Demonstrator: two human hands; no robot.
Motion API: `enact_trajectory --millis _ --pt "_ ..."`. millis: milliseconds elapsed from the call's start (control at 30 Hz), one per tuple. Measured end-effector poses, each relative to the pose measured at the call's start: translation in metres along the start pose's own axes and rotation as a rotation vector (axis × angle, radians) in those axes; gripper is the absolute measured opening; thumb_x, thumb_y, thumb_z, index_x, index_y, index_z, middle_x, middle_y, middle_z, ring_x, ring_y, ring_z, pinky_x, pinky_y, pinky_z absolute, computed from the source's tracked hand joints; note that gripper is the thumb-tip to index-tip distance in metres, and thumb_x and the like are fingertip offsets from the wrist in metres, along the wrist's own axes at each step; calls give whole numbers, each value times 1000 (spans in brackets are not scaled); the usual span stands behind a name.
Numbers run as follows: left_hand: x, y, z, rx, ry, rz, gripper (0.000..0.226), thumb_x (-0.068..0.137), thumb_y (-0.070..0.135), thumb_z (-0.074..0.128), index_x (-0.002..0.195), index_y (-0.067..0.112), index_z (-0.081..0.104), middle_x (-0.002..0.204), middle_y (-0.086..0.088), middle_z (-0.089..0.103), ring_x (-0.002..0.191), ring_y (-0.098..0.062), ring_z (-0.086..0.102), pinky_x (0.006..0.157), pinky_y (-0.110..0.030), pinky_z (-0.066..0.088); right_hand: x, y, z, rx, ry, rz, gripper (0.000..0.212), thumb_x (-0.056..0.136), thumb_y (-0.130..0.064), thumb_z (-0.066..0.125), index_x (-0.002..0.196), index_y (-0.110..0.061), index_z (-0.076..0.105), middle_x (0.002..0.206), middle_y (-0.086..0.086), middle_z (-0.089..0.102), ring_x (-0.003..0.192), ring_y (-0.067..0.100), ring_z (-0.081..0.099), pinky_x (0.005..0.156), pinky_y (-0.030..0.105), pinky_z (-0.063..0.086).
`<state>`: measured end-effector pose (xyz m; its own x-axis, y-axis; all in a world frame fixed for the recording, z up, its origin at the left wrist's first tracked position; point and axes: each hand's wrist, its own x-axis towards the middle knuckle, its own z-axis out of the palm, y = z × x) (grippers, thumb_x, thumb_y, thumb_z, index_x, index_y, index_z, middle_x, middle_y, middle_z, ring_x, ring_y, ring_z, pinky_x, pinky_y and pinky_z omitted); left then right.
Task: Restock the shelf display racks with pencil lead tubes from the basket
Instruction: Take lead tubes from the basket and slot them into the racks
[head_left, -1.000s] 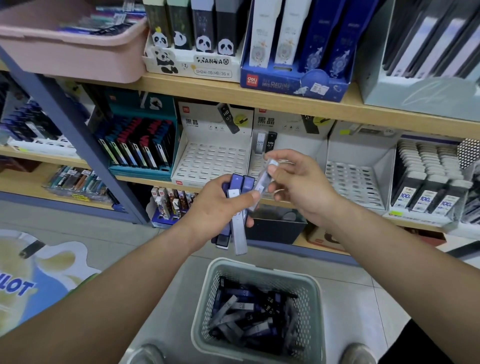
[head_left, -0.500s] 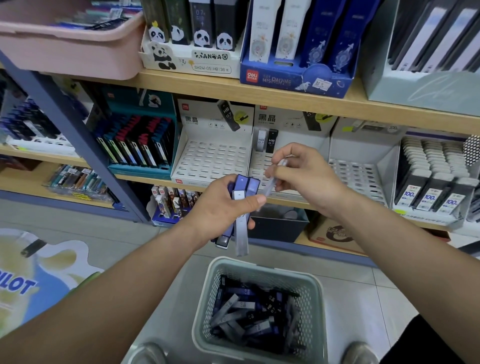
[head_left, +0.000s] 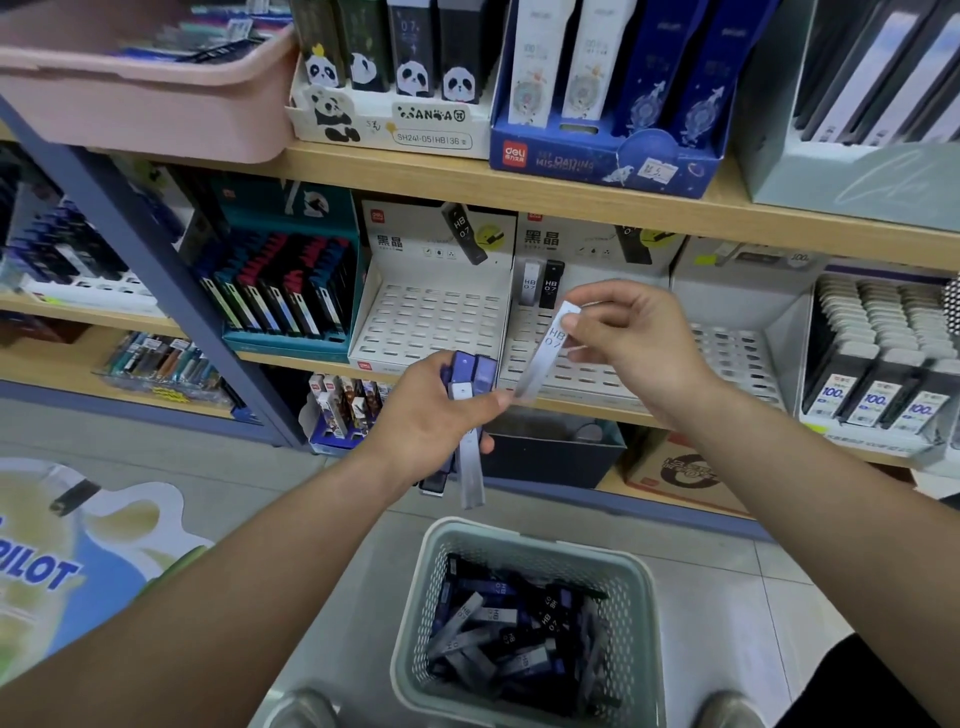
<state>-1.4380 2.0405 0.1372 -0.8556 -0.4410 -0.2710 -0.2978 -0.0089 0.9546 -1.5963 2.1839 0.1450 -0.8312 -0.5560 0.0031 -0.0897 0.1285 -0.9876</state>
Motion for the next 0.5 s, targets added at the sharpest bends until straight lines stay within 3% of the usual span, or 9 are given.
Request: enact_trajectory --millis 100,200,233,367,500 --pt "2 0 -8 -12 53 -28 26 90 6 71 111 -4 60 89 -14 64 59 -23 62 50 -20 52 30 11 3 -295 145 -158 16 87 -13 75 92 -27 70 83 -5 72 82 13 71 78 32 59" --pt "5 1 -11 -12 54 -36 26 91 7 70 112 -4 59 87 -13 65 54 -20 65 50 -21 52 56 14 12 -459 190 -261 13 89 -16 73 92 -27 67 85 -14 65 79 3 64 74 11 51" --pt "6 1 -11 -14 49 -34 25 91 7 70 111 -3 59 86 -12 65 52 -19 65 50 -21 52 63 15 15 -482 201 -281 12 89 -15 72 93 -25 67 85 -13 65 77 3 63 74 11 50" --pt "6 2 -14 -29 41 -29 25 91 7 71 111 -2 59 86 -12 65 51 -17 65 50 -21 51 86 28 17 -542 186 -254 14 90 -13 70 96 -25 66 89 -9 64 84 9 62 86 26 55" --pt "9 1 -19 -30 77 -25 26 91 10 72 111 -1 60 90 -17 69 52 -17 67 51 -20 51 91 35 14 -541 188 -237 12 90 -13 71 98 -22 69 90 -8 65 84 7 61 88 28 54"
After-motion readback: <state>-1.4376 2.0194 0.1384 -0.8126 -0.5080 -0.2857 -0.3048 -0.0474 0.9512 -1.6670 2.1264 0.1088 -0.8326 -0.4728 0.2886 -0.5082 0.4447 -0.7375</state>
